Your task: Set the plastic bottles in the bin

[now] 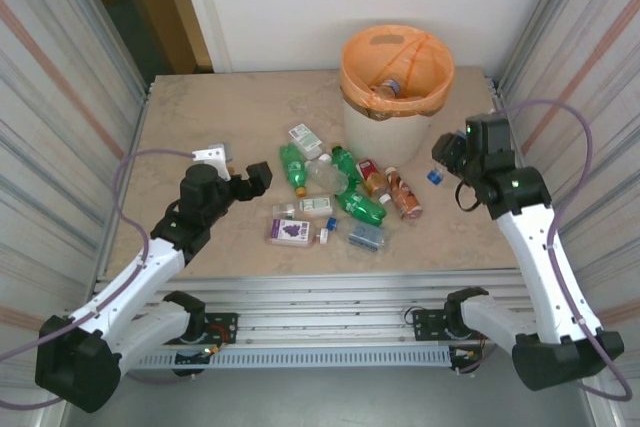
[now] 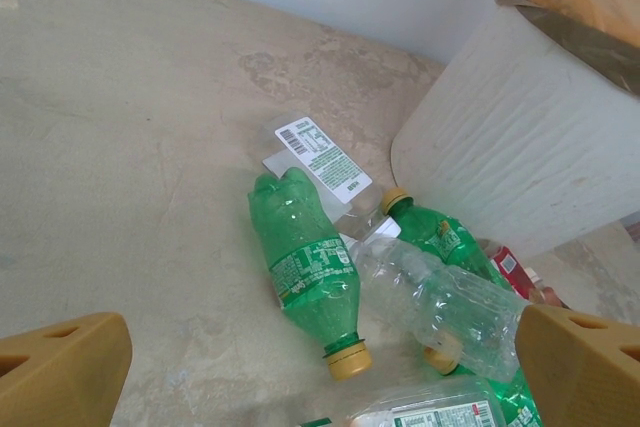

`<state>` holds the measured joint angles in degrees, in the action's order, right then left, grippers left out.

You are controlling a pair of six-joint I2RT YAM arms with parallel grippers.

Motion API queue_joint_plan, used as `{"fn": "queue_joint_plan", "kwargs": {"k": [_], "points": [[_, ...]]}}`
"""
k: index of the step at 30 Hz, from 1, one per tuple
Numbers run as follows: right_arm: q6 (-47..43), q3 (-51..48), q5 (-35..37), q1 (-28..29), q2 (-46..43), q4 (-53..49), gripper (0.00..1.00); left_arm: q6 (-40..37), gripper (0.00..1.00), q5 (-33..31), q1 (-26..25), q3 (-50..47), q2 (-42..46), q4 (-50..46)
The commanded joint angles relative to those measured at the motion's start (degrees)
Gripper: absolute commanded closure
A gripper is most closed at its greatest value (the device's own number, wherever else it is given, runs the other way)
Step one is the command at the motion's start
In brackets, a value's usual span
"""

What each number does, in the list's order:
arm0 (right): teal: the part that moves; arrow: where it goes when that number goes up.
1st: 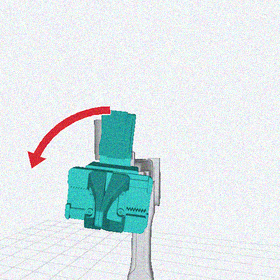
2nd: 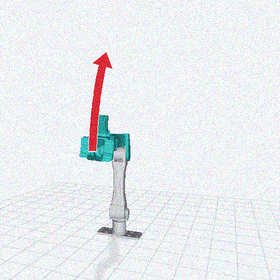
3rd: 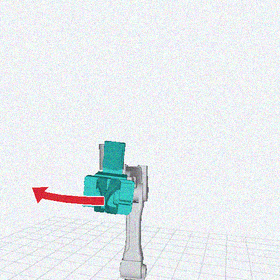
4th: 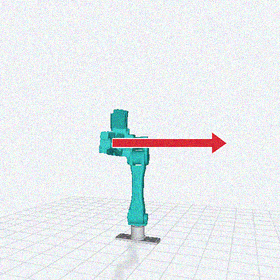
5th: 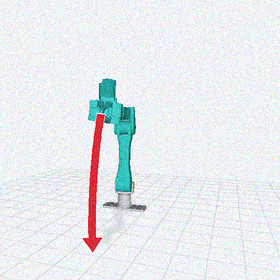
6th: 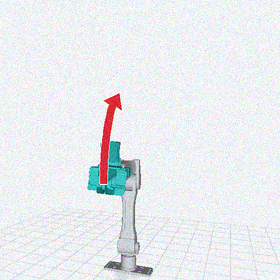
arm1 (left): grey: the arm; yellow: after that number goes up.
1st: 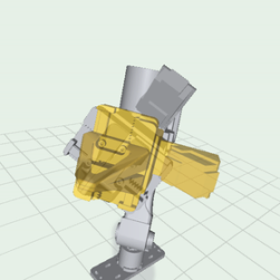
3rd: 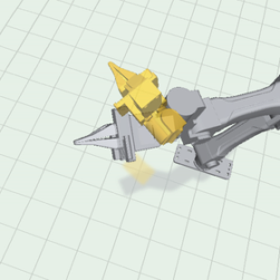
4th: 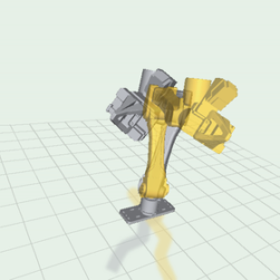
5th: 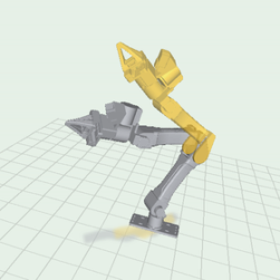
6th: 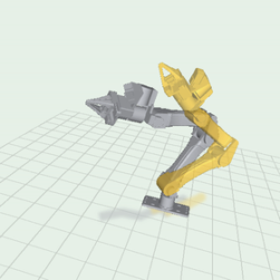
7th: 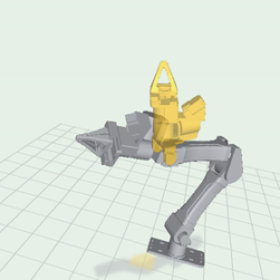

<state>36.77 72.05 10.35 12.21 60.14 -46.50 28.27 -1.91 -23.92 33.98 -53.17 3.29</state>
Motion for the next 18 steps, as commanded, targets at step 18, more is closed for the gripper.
{"fn": "queue_joint_plan", "kwargs": {"k": [18], "points": [[-14.0,47.5,-18.5,-4.7,40.2,6.1,0.57,2.3,0.01,0.9,0.6,1.4,4.2,-2.9]]}}
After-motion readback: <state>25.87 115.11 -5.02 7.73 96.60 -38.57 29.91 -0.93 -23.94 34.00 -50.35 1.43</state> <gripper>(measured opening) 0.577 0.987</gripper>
